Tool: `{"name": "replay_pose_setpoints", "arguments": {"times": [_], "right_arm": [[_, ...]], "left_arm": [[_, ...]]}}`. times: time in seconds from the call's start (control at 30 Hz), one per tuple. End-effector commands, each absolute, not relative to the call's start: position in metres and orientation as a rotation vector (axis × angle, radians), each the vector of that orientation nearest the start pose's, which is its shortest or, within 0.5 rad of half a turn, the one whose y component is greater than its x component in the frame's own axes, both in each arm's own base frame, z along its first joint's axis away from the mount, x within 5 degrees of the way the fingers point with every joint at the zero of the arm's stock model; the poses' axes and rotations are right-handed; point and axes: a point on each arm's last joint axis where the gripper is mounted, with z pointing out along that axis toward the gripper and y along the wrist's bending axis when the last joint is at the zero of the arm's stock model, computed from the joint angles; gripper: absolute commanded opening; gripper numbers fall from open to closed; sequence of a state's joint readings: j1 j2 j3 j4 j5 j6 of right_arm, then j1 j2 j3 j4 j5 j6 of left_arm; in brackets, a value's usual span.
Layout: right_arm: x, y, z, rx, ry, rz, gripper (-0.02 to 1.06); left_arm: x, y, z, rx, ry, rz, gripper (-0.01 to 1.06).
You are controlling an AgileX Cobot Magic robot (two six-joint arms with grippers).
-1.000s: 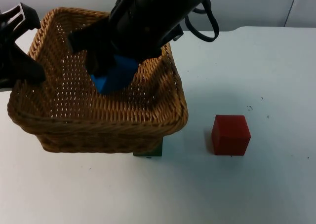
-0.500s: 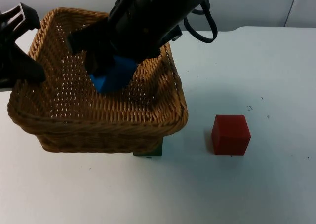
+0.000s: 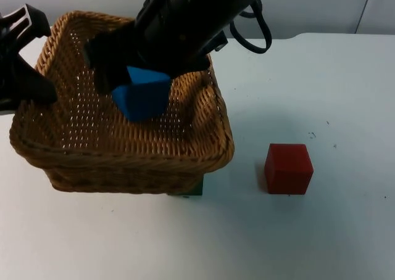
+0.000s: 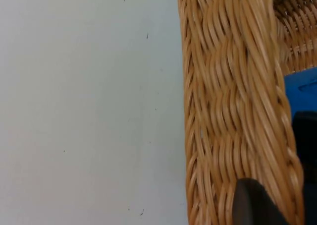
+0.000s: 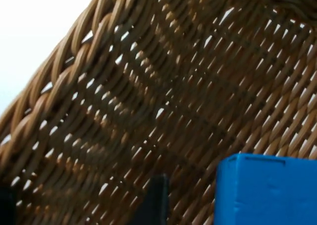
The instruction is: Pick up the basket with the left hand and place the blue cube into the basket with the right hand.
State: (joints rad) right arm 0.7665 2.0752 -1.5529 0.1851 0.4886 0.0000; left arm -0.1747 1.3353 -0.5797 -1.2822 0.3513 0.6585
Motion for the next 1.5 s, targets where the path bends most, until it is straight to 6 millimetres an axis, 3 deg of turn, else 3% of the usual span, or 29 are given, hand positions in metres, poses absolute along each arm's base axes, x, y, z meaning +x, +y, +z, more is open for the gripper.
{"name": "replay_pose_setpoints", "arguments": {"times": [0.0, 0.1, 0.4, 0.43, 0.57, 0.73, 1.03, 1.13, 1.47], "right_arm": [[0.327, 0.328, 0.201, -0.811, 2.405, 0.487, 0.85], [0.326, 0.326, 0.207, -0.819, 2.390, 0.488, 0.85], [0.308, 0.305, 0.284, -0.869, 2.245, 0.454, 0.85], [0.308, 0.305, 0.284, -0.869, 2.245, 0.454, 0.85], [0.292, 0.289, 0.323, -0.868, 2.190, 0.454, 0.85], [0.275, 0.271, 0.343, -0.862, 2.173, 0.460, 0.85], [0.244, 0.241, 0.350, -0.852, 2.149, 0.466, 0.84], [0.228, 0.225, 0.347, -0.843, 2.139, 0.470, 0.83], [0.204, 0.203, 0.343, -0.809, 2.151, 0.493, 0.82]], "left_arm": [[0.234, -0.073, 0.212, -0.377, 2.379, -0.805, 0.00], [0.234, -0.073, 0.213, -0.392, 2.374, -0.811, 0.00], [0.235, -0.072, 0.214, -0.406, 2.362, -0.802, 0.00], [0.235, -0.072, 0.214, -0.406, 2.362, -0.802, 0.00], [0.236, -0.071, 0.214, -0.387, 2.357, -0.781, 0.00], [0.237, -0.069, 0.214, -0.396, 2.349, -0.764, 0.00], [0.240, -0.068, 0.217, -0.371, 2.334, -0.741, 0.00], [0.242, -0.056, 0.217, -0.396, 2.326, -0.726, 0.00], [0.247, -0.022, 0.216, -0.439, 2.294, -0.648, 0.00]]}}
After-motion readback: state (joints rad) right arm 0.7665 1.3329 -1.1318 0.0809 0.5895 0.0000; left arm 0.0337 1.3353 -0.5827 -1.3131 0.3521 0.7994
